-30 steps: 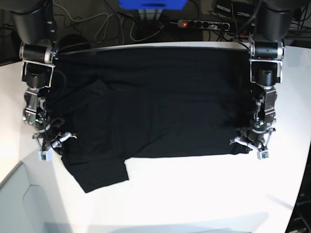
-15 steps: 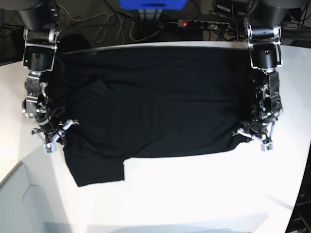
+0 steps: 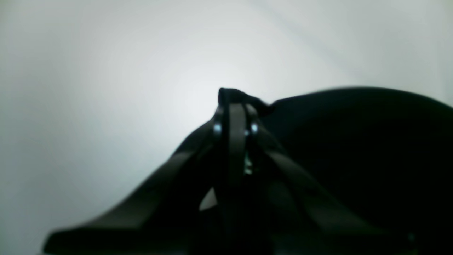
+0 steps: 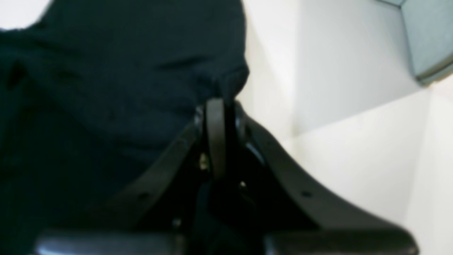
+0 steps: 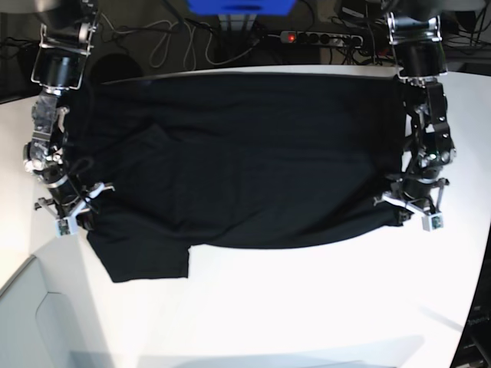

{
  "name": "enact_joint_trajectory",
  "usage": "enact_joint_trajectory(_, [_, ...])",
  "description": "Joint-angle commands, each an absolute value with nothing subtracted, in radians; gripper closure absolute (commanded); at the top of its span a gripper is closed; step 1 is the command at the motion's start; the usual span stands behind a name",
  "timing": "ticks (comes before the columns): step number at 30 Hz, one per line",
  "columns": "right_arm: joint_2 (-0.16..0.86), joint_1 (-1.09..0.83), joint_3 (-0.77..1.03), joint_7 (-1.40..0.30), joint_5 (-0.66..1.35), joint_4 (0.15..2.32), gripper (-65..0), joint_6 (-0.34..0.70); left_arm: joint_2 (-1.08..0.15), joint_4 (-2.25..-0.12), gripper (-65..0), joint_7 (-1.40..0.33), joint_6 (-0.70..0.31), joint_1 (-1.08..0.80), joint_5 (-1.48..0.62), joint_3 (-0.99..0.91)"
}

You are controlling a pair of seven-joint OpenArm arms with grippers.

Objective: Fold the T-shirt properly
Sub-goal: 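Lift the hem and fold it toward the shoulder edge with both grippers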

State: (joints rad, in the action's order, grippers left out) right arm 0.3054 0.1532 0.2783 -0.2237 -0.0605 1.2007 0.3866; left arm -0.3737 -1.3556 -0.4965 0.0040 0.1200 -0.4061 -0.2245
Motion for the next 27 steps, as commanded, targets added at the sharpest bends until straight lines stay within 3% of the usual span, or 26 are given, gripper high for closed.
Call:
enact_joint_trajectory(1, [0.323,0.165,0.282,-0.196,-0.048,1.237,-0.1,0.384,-0.386,-1.388,0.0,-0.475,0.001,0.127,-0.412,-0.232])
enact_joint_trajectory(9, [0.317,0.042,0.364,-0.196,-0.048,1.38,-0.1,0.384,-0.387,-1.54,0.0,-0.475,0.001,0.005,-0.414,-0.242])
enact_joint_trajectory(15, [0.318,-0.059,0.371,-0.193,-0.048,1.451,-0.1,0.384,-0.346,-1.627,0.0,-0.475,-0.001,-0.09,-0.414,-0.351])
enact_joint_trajectory(27, [0.318,-0.14,0.446,-0.194,-0.048,1.498,-0.1,0.421,-0.337,-1.636,0.0,-0.466,-0.002,-0.194,-0.414,-0.384])
